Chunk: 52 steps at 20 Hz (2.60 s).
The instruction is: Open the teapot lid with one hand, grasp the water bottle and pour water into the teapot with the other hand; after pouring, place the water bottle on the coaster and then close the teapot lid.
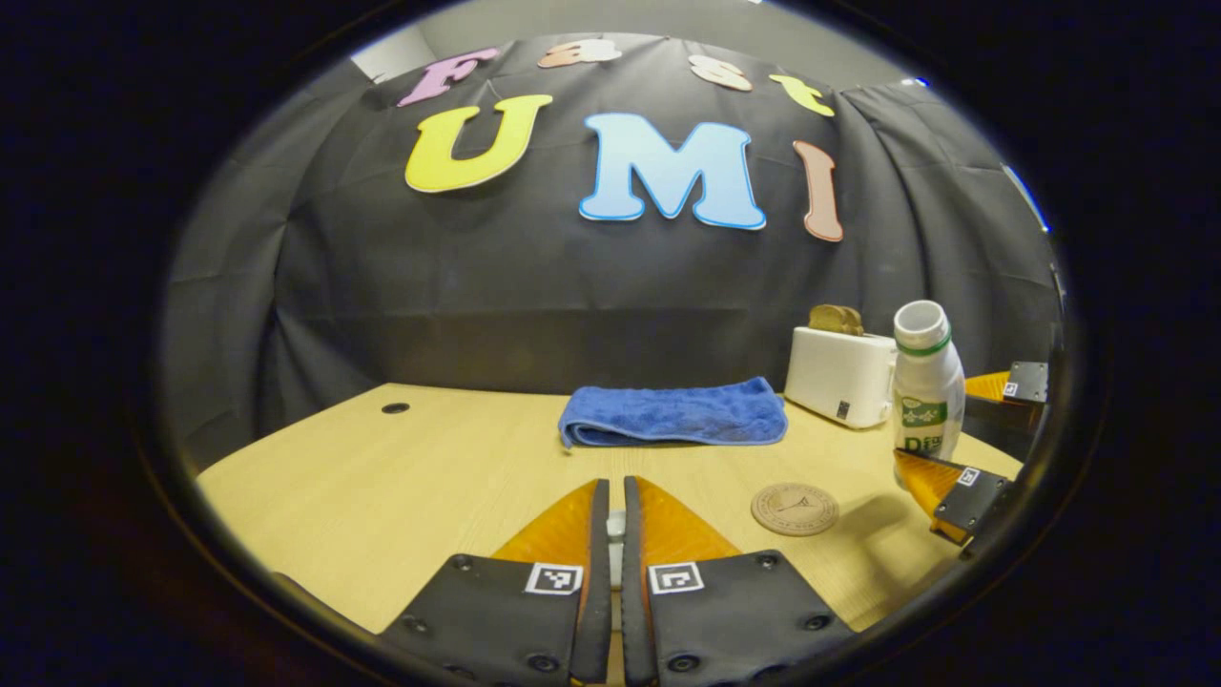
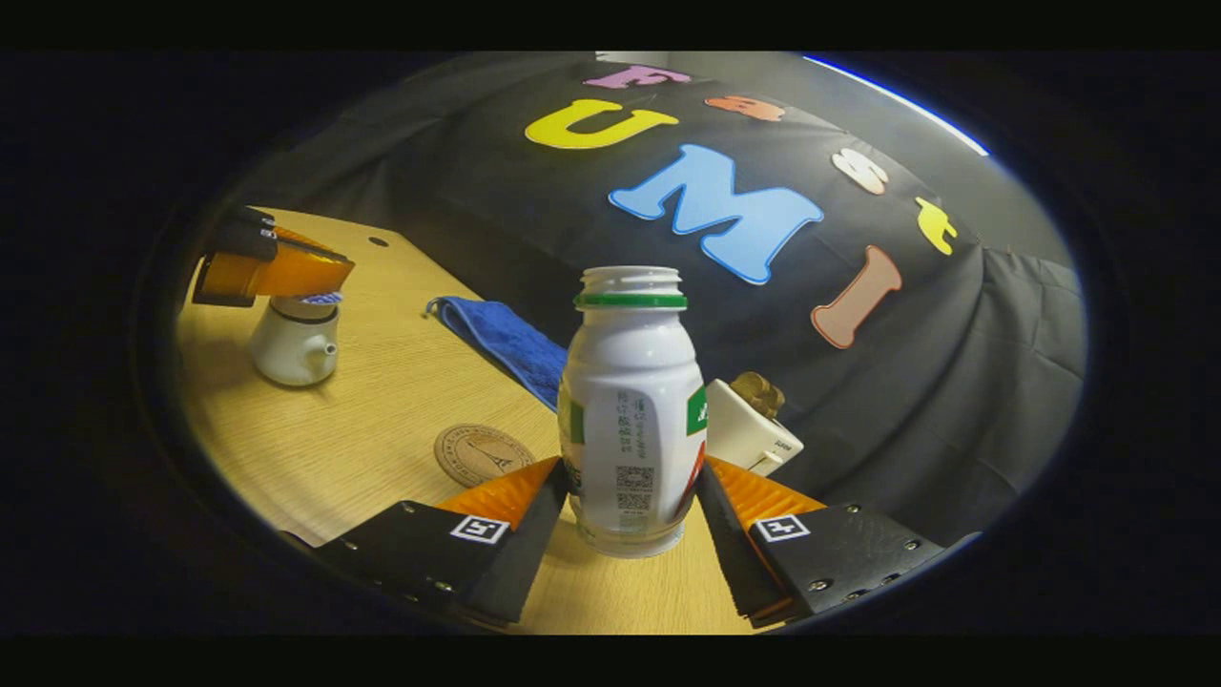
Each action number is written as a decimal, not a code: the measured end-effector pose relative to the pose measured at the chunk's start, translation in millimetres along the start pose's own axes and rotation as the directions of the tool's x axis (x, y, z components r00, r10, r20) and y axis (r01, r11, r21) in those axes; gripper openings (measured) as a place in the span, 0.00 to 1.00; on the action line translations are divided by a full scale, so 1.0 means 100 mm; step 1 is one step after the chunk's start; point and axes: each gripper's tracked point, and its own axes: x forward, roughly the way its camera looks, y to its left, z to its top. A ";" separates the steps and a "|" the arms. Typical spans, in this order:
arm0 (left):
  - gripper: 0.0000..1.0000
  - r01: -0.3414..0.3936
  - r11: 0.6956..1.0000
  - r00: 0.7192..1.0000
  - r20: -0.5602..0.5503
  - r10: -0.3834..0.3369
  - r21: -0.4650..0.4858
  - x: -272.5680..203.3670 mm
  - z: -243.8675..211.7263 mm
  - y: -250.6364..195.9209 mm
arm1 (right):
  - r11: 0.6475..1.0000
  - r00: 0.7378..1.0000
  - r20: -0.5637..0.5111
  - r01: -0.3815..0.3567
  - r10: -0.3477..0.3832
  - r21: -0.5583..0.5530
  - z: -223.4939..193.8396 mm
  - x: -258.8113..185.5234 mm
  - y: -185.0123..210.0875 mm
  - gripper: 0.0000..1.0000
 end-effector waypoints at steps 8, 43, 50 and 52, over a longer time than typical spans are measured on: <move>0.13 -0.003 1.000 1.000 -0.006 0.003 -0.030 0.05 -0.08 0.03 | 1.000 1.000 0.013 0.007 -0.007 0.006 0.09 -0.01 0.00 0.79; 0.24 -0.039 0.993 0.995 0.082 0.048 -0.111 -0.25 0.06 0.51 | 0.841 0.989 0.044 -0.144 0.142 0.522 0.30 0.64 0.72 0.78; 0.24 -0.039 0.994 0.995 0.082 0.048 -0.103 -0.25 0.04 0.50 | 0.834 0.991 0.040 -0.132 0.131 0.535 0.26 0.67 0.69 0.79; 0.24 -0.038 0.994 0.996 0.082 0.047 -0.105 -0.25 0.05 0.50 | 0.833 0.990 0.044 -0.134 0.131 0.537 0.26 0.67 0.69 0.81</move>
